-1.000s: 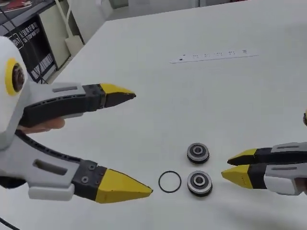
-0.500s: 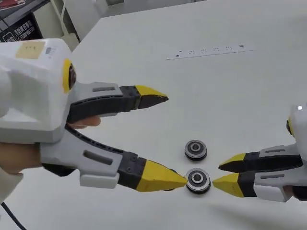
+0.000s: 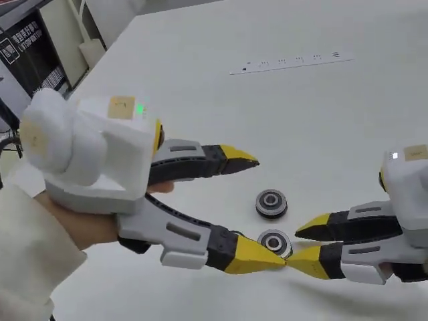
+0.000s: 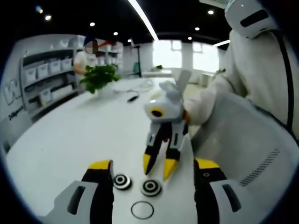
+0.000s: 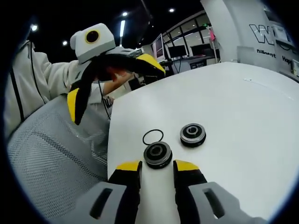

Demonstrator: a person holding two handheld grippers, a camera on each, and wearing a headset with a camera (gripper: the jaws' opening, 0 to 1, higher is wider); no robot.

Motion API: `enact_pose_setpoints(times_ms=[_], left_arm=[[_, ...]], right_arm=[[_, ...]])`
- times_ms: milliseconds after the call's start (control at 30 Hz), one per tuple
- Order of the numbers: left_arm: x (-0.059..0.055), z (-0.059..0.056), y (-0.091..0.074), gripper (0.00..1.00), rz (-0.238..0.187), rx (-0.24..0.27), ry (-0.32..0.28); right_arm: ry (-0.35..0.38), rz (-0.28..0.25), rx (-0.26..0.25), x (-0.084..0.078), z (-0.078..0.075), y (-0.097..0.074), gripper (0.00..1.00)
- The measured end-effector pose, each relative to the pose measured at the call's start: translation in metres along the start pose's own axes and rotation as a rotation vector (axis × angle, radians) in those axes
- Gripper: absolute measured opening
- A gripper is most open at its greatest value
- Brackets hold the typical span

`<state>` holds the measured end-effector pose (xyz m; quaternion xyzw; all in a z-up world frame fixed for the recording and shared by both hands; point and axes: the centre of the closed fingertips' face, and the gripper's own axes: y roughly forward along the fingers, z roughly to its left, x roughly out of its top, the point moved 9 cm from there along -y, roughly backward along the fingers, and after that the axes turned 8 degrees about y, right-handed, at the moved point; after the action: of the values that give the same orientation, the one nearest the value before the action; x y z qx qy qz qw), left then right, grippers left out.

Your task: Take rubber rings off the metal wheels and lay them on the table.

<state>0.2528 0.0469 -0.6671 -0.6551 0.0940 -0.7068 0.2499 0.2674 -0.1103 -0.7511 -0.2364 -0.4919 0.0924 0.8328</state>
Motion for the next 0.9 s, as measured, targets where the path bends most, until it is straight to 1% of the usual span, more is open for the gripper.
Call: enact_pose_setpoints(times_ms=[133, 300, 400, 567, 700, 833, 900], left_arm=[[-0.012, 0.0, 0.007, 0.68, 0.012, -0.003, -0.023], [-0.02, 0.001, 0.013, 0.64, 0.015, 0.003, -0.034], [-0.027, 0.001, 0.016, 0.61, 0.028, 0.005, -0.038], [-0.037, 0.001, 0.019, 0.58, 0.041, 0.004, -0.064], [-0.041, 0.0, 0.022, 0.5, 0.031, 0.0, -0.081], [-0.049, -0.002, 0.028, 0.43, 0.044, 0.004, -0.095], [-0.052, -0.001, 0.03, 0.41, 0.042, 0.004, -0.122]], right_arm=[[-0.01, 0.007, -0.002, -0.002, -0.001, 0.003, 0.25], [-0.025, 0.004, -0.003, -0.003, -0.003, 0.004, 0.24], [-0.031, 0.004, -0.002, -0.003, -0.004, 0.005, 0.24], [-0.048, 0.006, 0.002, -0.004, -0.004, 0.007, 0.23], [-0.059, 0.005, 0.005, -0.005, -0.004, 0.008, 0.22], [-0.075, 0.003, 0.008, -0.005, -0.004, 0.009, 0.21], [-0.083, 0.002, 0.009, -0.005, -0.004, 0.01, 0.21]])
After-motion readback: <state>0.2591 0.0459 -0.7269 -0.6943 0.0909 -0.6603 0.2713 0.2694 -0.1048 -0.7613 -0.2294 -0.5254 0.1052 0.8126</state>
